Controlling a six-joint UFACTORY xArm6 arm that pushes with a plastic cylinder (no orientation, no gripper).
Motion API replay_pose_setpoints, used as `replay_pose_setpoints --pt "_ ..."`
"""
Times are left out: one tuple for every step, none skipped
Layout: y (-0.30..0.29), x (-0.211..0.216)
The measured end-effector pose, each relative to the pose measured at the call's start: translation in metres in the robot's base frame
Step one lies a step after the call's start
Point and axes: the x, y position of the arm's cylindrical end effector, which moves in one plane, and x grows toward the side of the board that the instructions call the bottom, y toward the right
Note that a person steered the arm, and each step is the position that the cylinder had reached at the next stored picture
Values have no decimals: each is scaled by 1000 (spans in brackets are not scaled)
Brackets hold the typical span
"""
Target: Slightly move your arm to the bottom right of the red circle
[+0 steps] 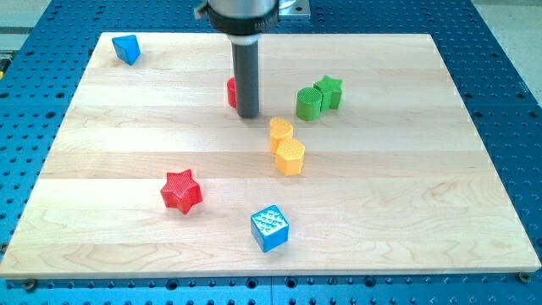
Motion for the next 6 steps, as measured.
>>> replay_pose_setpoints --pt "-3 -1" --pt "-34 10" --pt "-6 -64" --pt "-2 -90" --pt "7 -55" --pt "19 -88"
